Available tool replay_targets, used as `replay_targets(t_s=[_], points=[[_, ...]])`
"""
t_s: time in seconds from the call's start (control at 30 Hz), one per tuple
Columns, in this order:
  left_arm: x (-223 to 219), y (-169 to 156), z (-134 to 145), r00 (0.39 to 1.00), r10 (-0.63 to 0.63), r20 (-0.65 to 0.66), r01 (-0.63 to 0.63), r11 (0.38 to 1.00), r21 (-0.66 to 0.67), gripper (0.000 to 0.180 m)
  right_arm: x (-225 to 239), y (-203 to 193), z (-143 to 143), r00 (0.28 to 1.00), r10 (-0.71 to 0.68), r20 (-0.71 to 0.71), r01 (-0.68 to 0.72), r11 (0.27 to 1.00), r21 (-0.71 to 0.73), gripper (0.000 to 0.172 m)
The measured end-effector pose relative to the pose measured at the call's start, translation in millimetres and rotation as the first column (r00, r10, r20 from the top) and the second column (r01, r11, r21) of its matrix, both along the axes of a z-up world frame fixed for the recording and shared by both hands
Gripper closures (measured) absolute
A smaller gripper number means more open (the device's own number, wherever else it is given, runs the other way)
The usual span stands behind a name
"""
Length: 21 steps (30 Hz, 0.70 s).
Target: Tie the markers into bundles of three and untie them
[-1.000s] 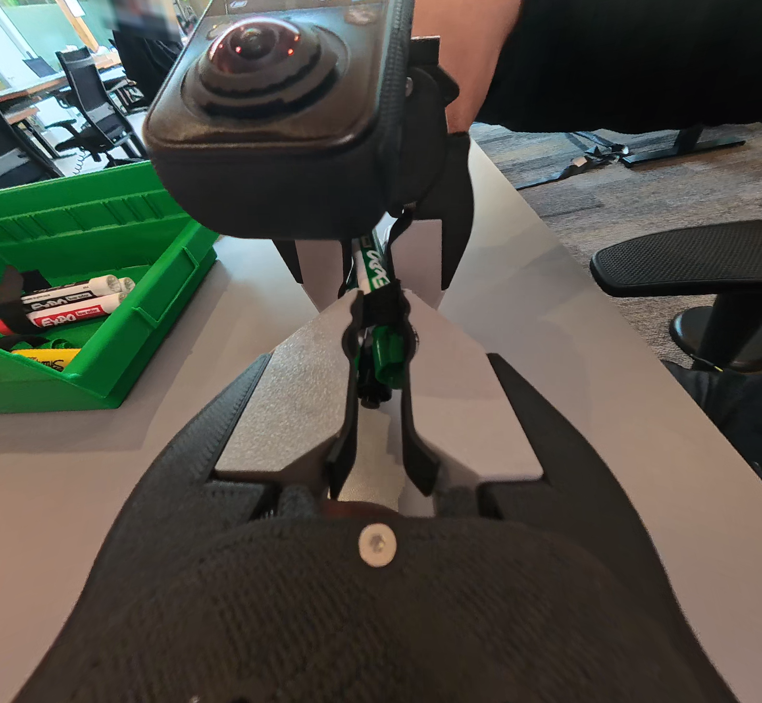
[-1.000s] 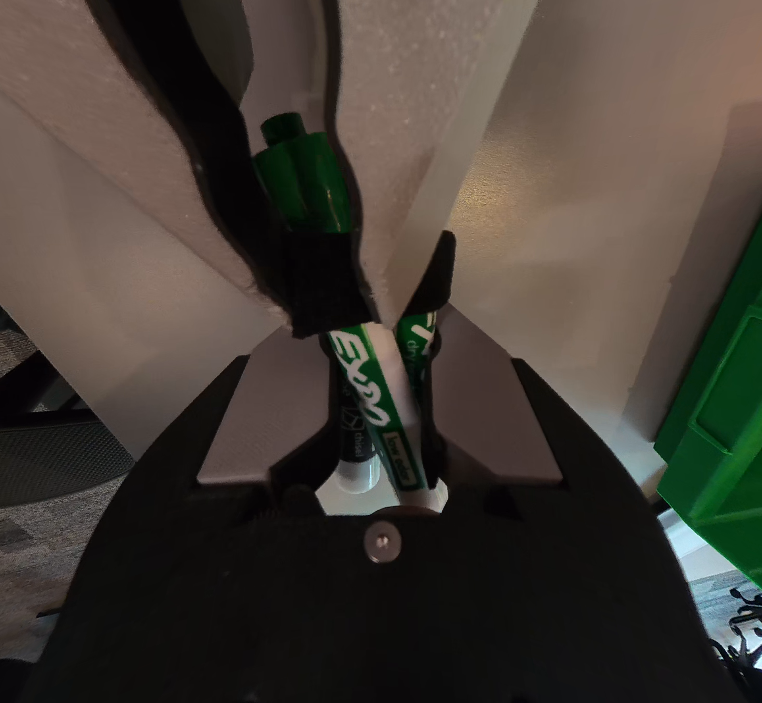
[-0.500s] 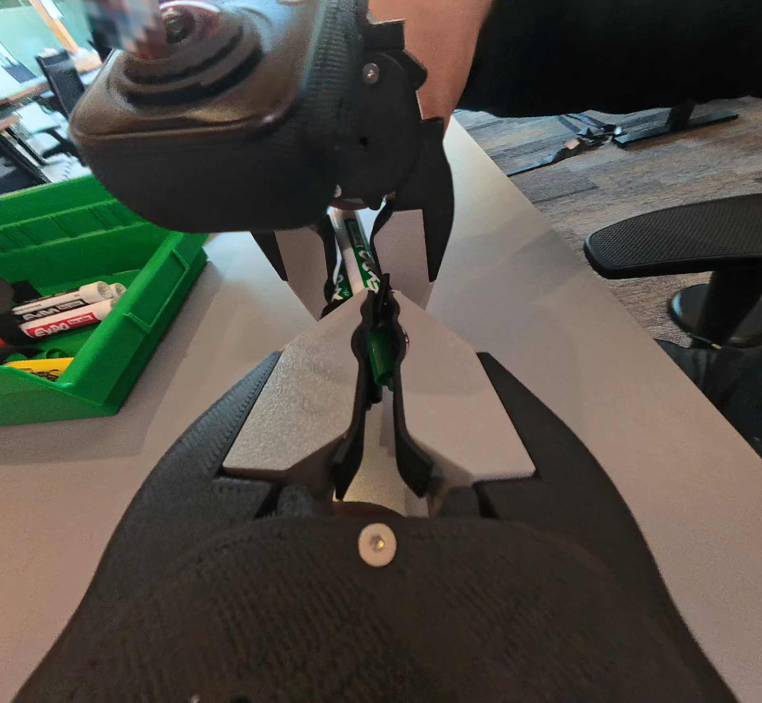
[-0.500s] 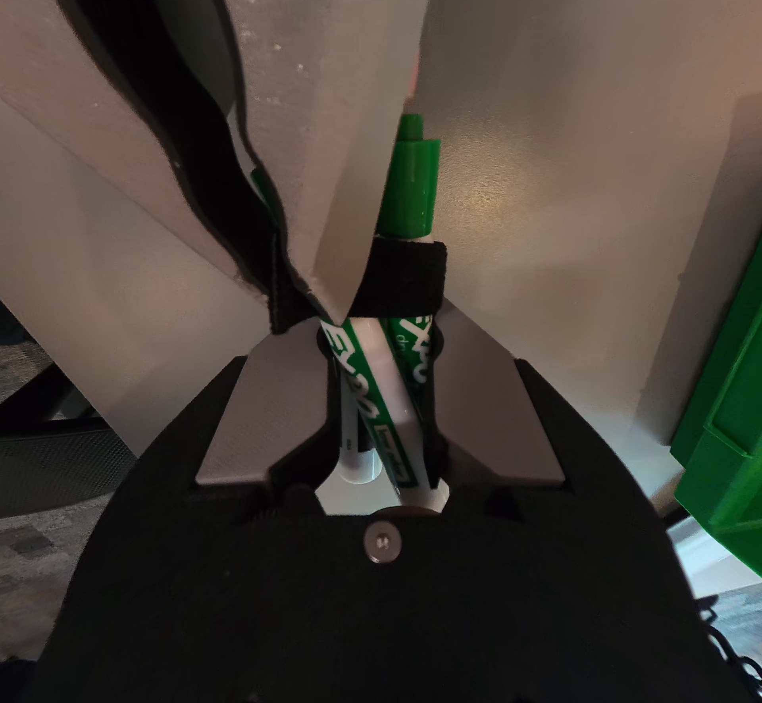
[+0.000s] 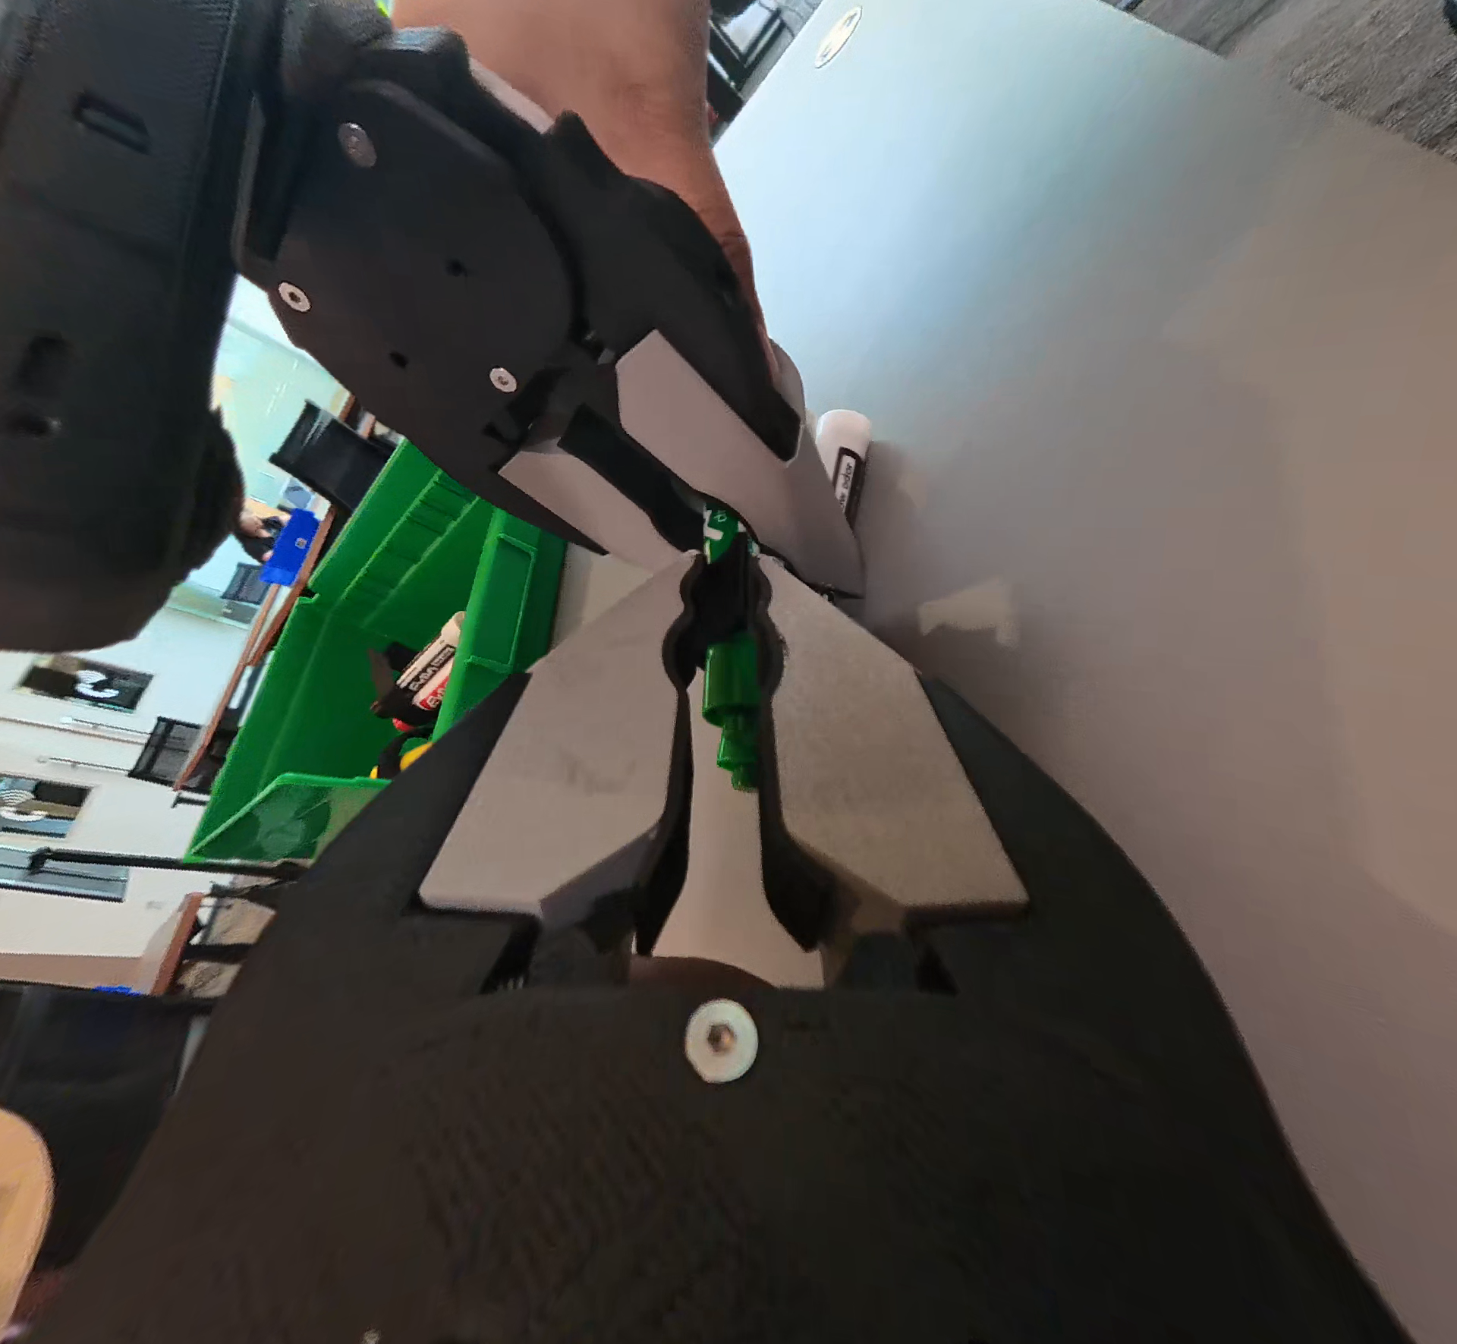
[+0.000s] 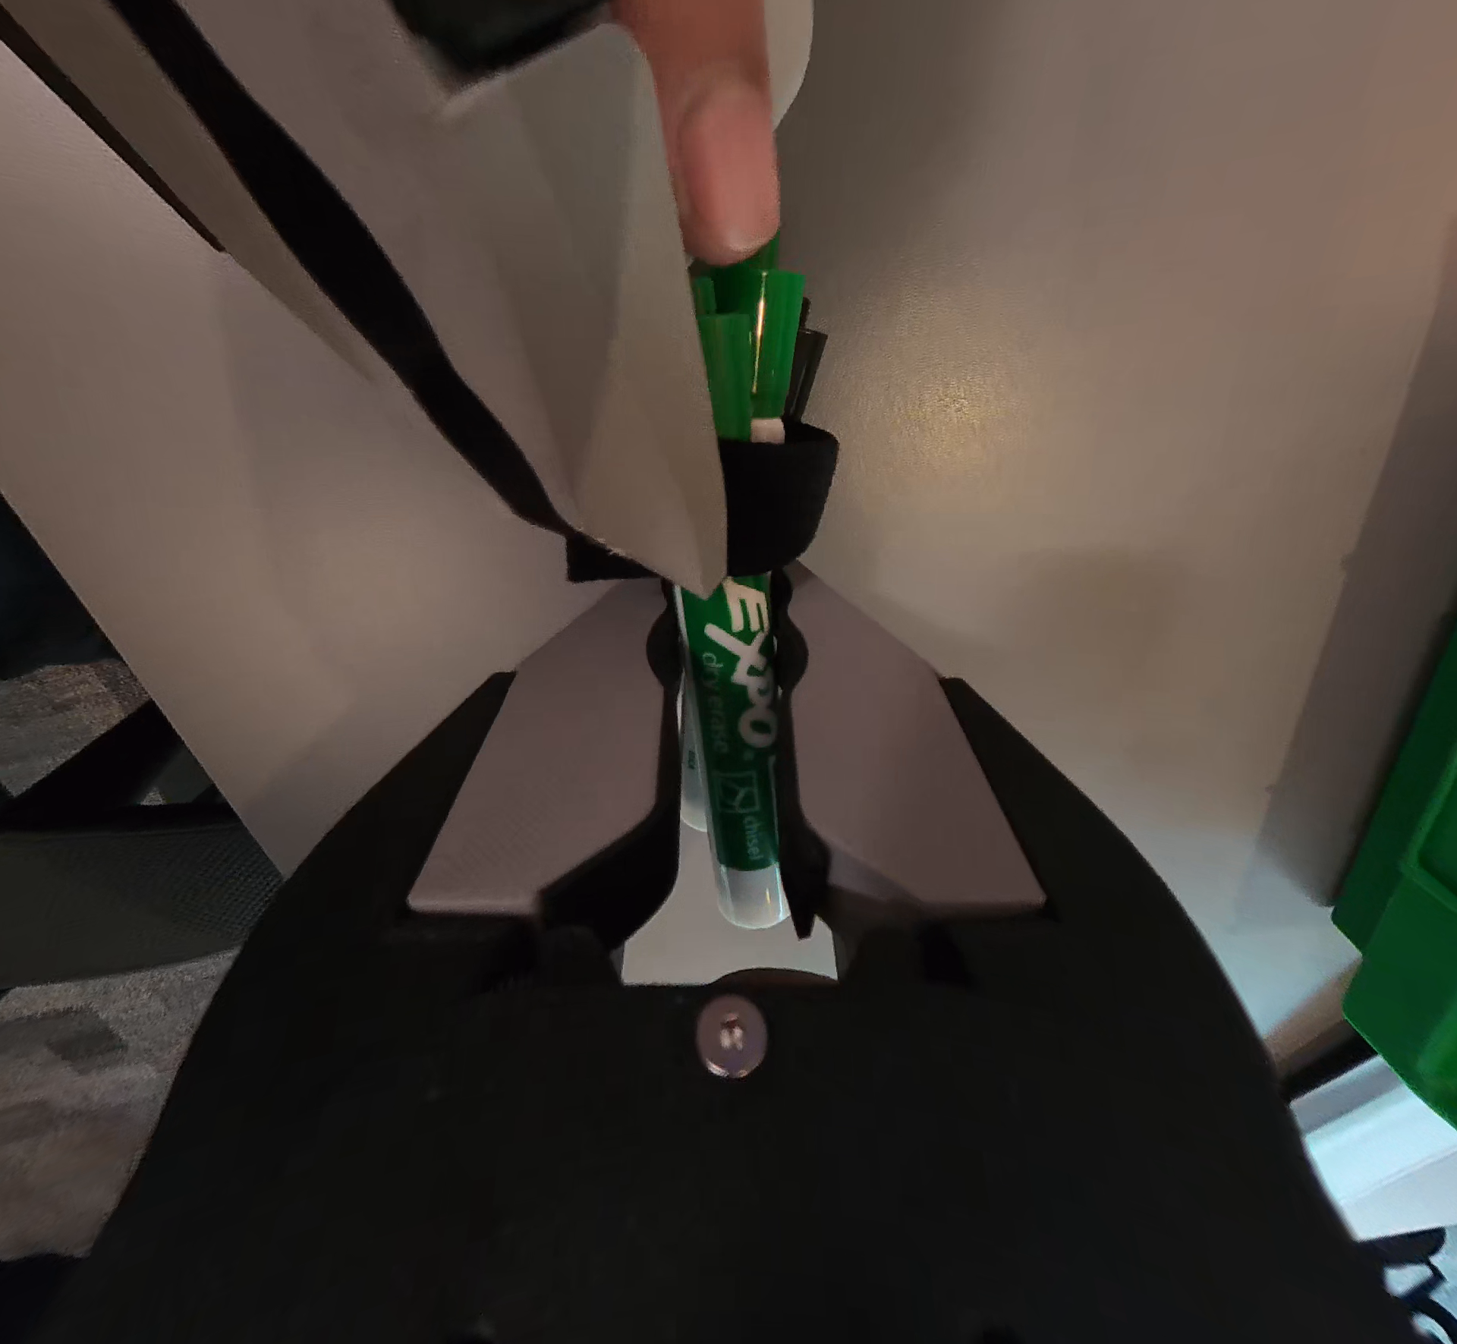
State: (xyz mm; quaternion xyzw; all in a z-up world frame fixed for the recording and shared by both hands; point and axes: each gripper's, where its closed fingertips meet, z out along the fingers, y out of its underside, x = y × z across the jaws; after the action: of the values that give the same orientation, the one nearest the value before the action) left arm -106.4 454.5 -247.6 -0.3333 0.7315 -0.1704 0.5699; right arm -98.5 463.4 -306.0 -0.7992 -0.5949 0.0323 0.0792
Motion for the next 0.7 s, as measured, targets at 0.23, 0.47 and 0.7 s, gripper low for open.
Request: replay_targets(t_s=[0.23, 0.47, 0.7], points=[[-20.6, -22.4, 16.6, 0.990, -0.138, 0.025, 0.140, 0.977, -0.164, 0.167, -0.6, -0.6, -0.1, 1.000, -0.004, 0.001, 0.004, 1.000, -0.018, 0.156], [-46.9, 1.0, 23.3, 0.994, -0.088, 0.067, 0.105, 0.936, -0.337, 0.154, -0.1, -0.3, 0.2, 0.999, -0.026, -0.029, 0.025, 0.999, -0.022, 0.156], [-48.2, 23.2, 1.3, 1.000, 0.010, -0.009, -0.012, 0.928, -0.372, 0.136, 1.7, -0.5, 1.3, 0.999, -0.026, -0.038, 0.023, 0.995, -0.093, 0.156]])
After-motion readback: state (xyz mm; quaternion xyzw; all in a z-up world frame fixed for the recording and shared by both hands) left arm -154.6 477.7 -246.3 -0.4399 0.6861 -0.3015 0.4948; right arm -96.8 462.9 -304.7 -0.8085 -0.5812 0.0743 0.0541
